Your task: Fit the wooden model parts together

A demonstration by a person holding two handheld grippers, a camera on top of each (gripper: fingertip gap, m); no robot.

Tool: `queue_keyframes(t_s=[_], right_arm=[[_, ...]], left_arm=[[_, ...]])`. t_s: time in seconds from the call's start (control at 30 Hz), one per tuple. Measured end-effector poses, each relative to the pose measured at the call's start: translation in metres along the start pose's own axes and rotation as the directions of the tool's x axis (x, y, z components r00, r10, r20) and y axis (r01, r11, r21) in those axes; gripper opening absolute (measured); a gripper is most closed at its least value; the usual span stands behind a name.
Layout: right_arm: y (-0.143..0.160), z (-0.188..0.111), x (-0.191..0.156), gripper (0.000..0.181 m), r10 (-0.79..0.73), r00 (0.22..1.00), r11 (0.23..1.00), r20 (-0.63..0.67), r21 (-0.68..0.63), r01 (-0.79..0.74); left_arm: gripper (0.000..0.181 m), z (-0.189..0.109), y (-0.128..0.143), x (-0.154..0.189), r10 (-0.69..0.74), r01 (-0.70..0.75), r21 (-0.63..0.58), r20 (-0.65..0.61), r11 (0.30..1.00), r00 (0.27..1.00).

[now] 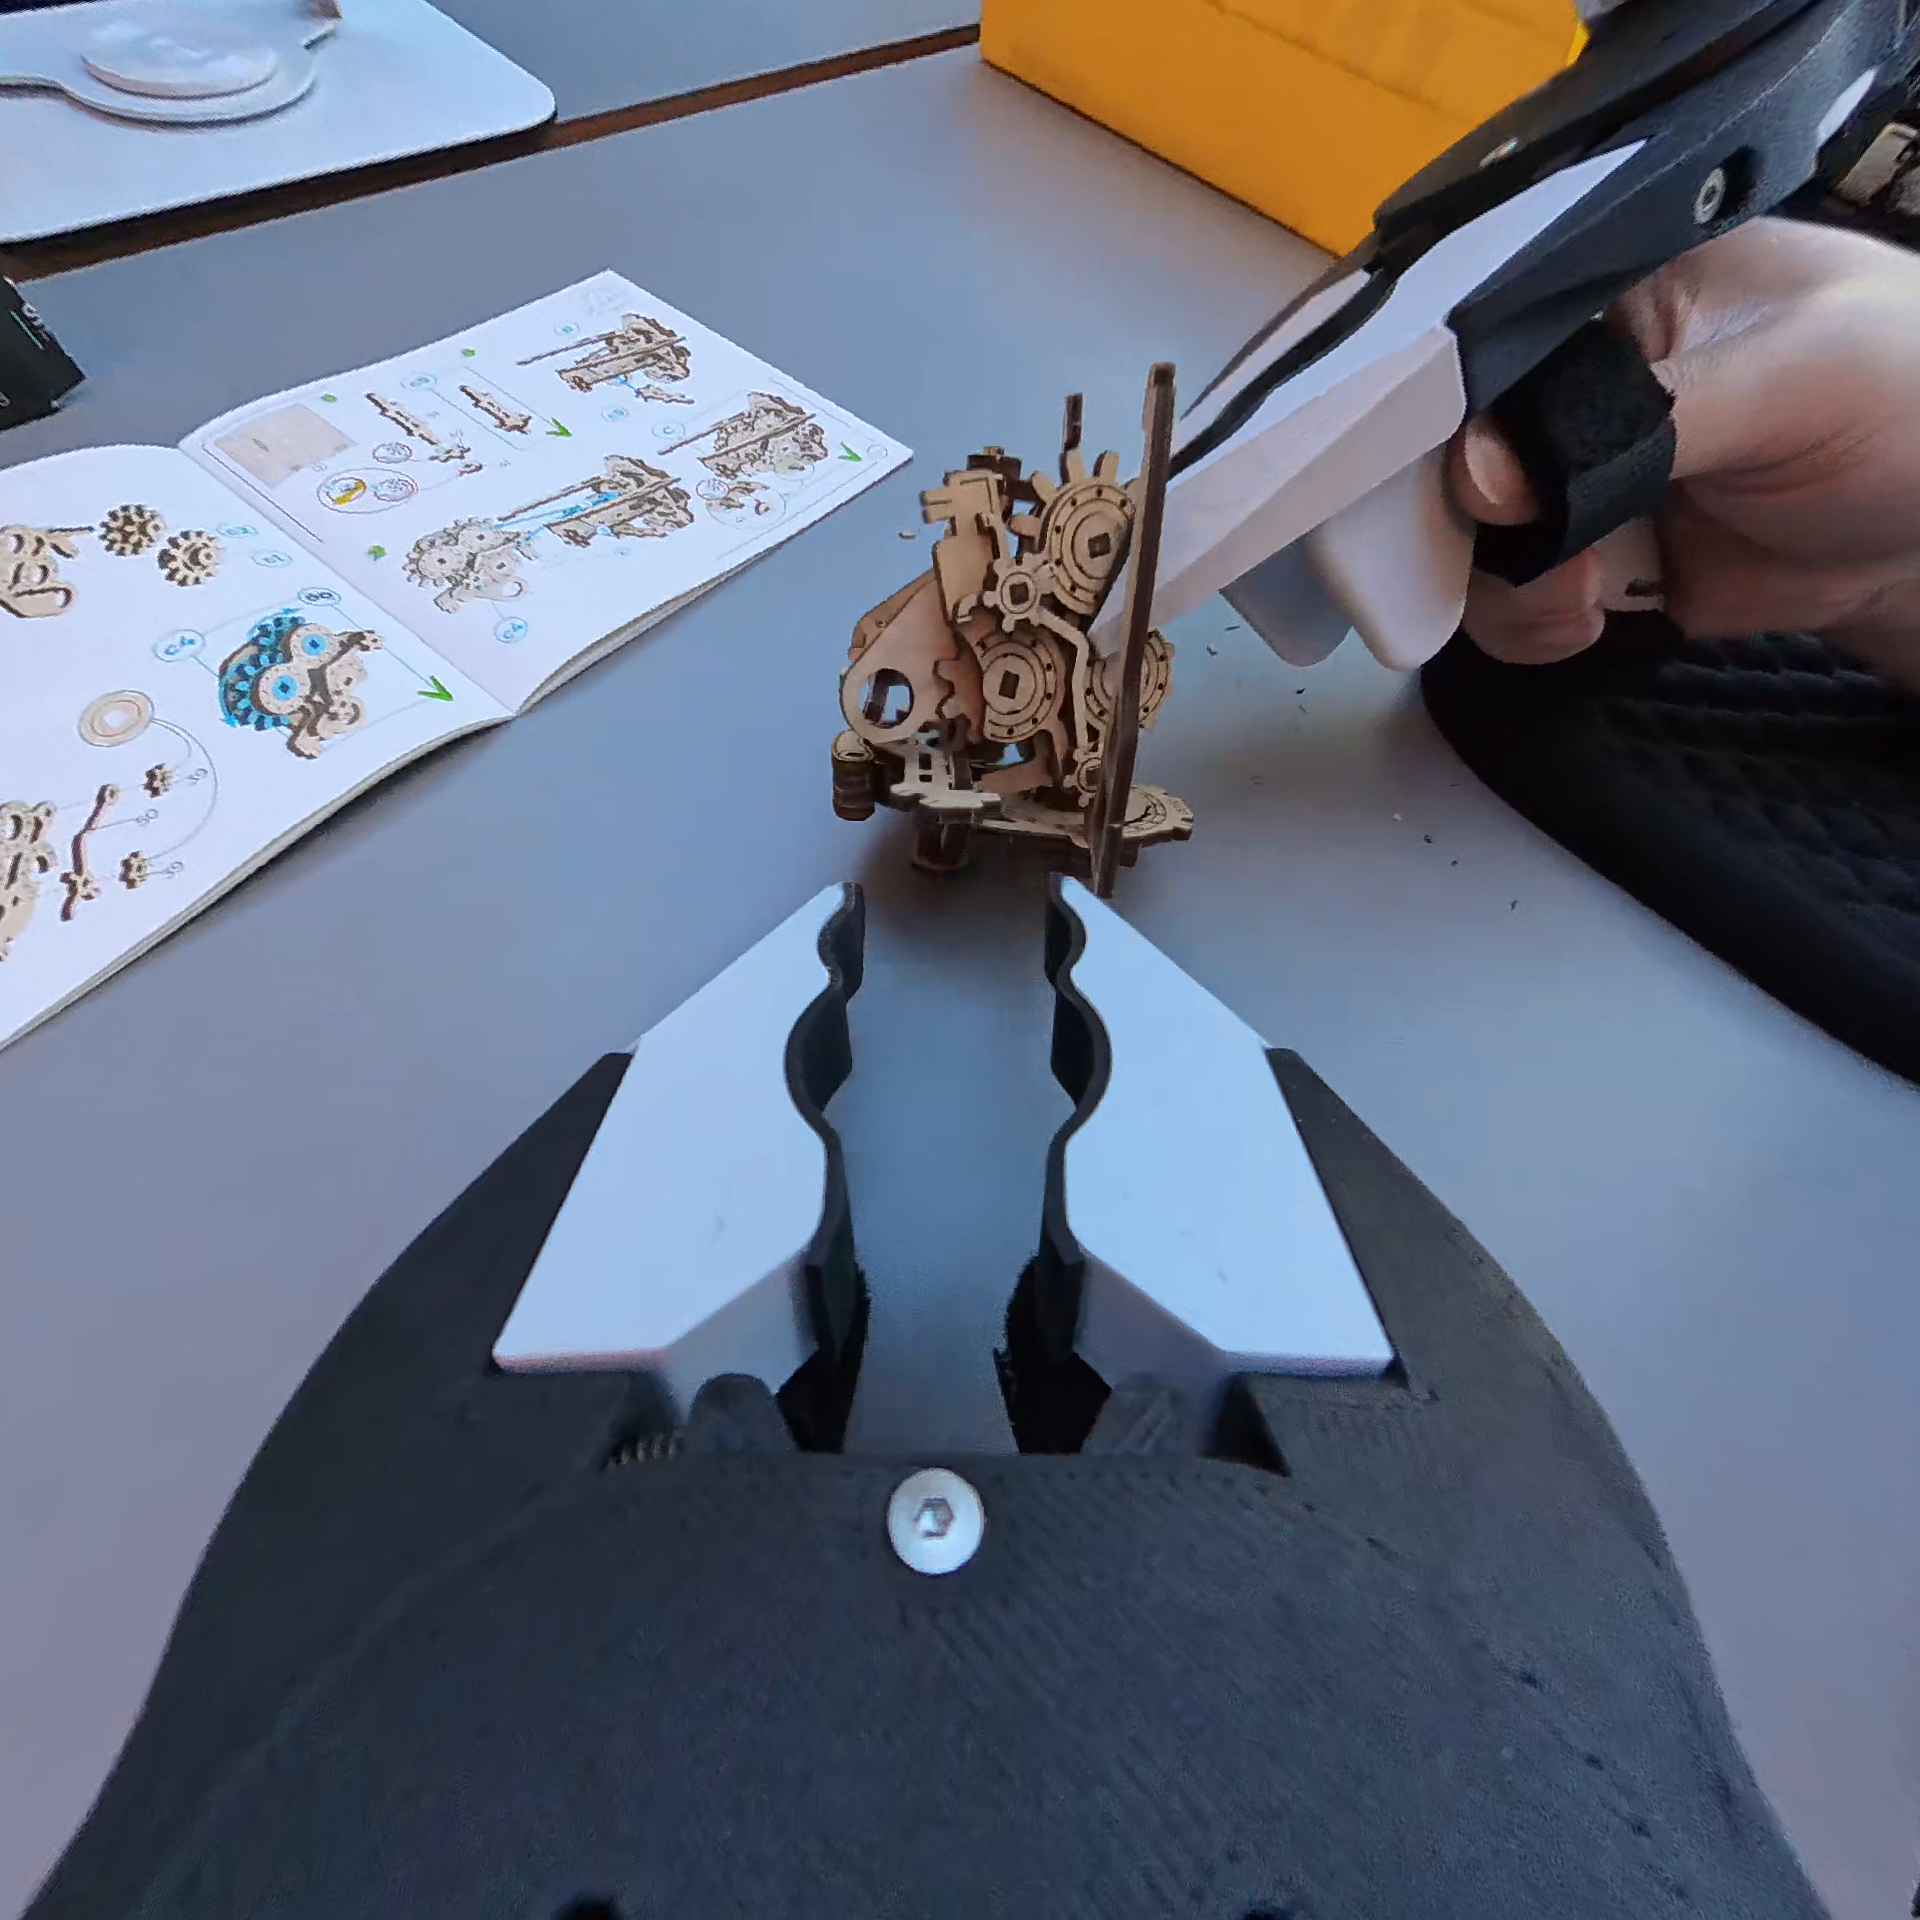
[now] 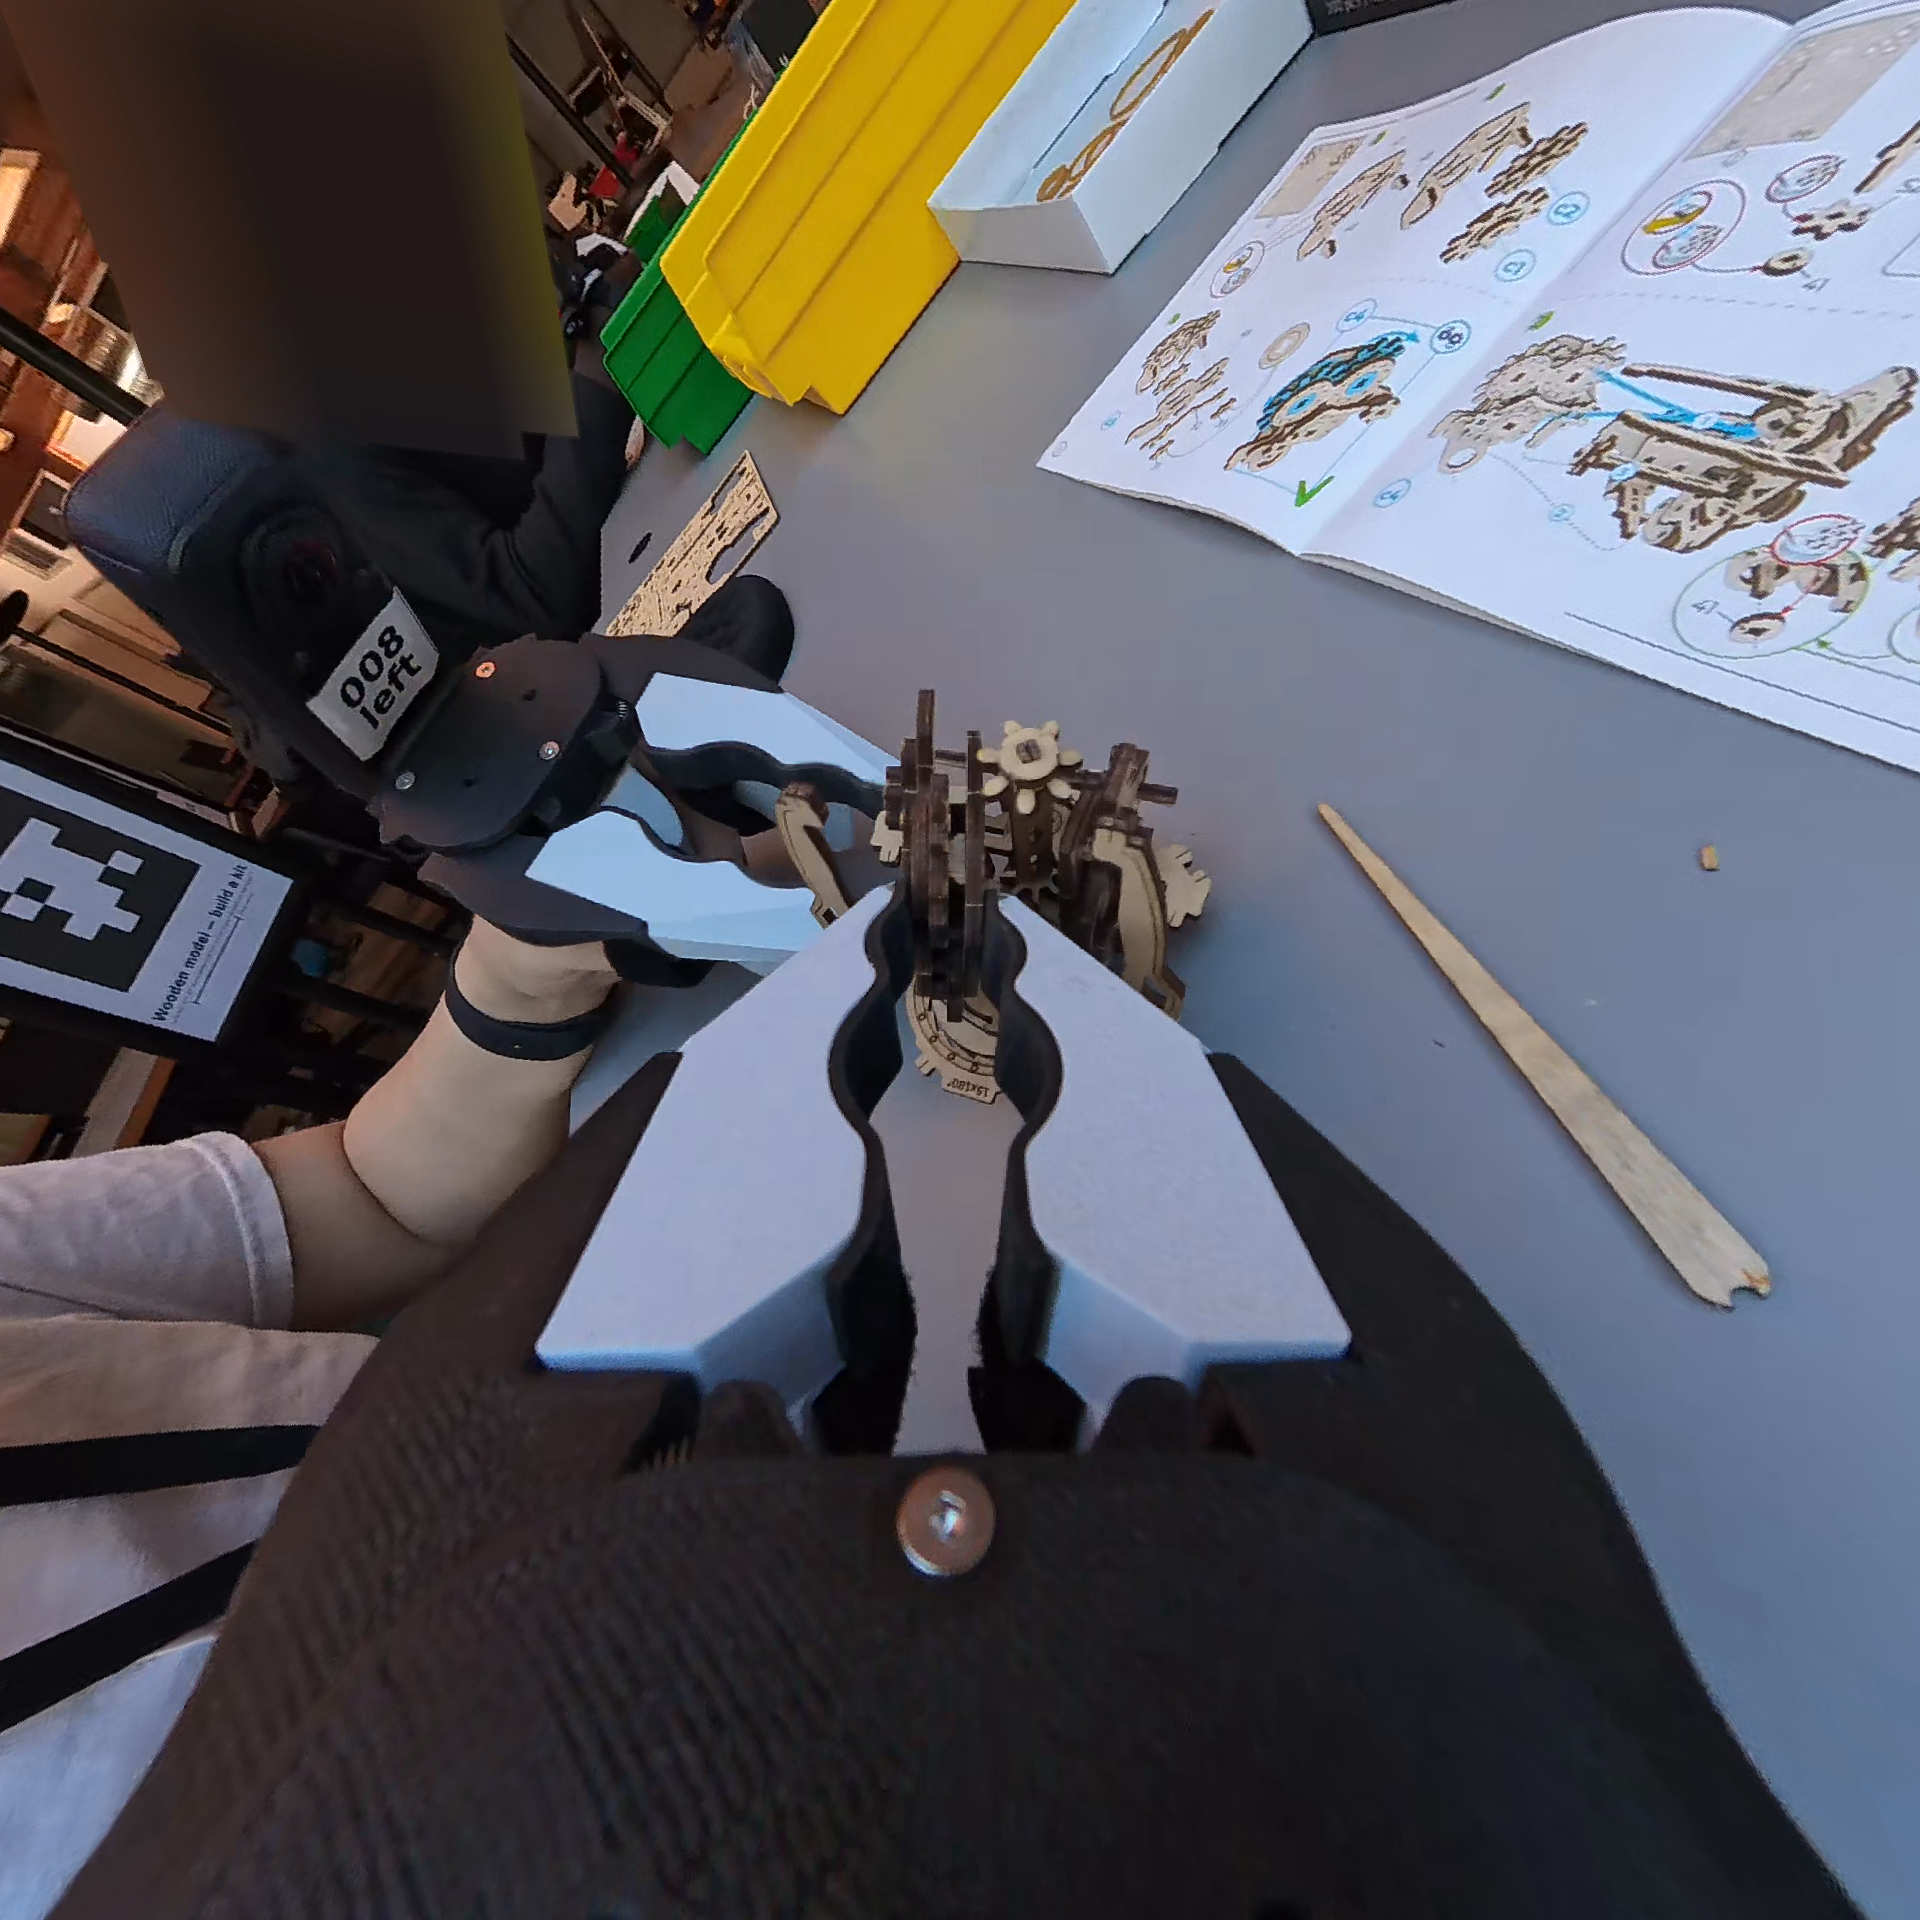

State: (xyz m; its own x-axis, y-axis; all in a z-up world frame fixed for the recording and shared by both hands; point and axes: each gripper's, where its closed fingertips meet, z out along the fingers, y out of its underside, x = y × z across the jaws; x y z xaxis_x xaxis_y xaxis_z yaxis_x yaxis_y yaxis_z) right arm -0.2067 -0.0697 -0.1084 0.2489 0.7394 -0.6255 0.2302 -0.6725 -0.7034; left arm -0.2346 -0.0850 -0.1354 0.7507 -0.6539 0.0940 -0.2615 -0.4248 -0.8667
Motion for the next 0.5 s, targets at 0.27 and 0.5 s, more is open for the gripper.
queue_keyframes(t_s=[0.27, 0.5], right_arm=[[-0.004, 0.0, 0.005, 0.01, 0.068, 0.998, 0.997, 0.005, 0.022, -0.068], [-0.007, 0.002, 0.011, 0.01, 0.08, 0.996, 0.996, -0.031, 0.031, -0.079]], left_arm=[[0.058, -0.003, -0.006, 0.013, -0.016, 0.02, 0.043, -0.1, 0.999, 0.995], [0.063, 0.018, -0.001, 0.009, -0.014, 0.014, -0.045, -0.008, 0.999, 1.0]])
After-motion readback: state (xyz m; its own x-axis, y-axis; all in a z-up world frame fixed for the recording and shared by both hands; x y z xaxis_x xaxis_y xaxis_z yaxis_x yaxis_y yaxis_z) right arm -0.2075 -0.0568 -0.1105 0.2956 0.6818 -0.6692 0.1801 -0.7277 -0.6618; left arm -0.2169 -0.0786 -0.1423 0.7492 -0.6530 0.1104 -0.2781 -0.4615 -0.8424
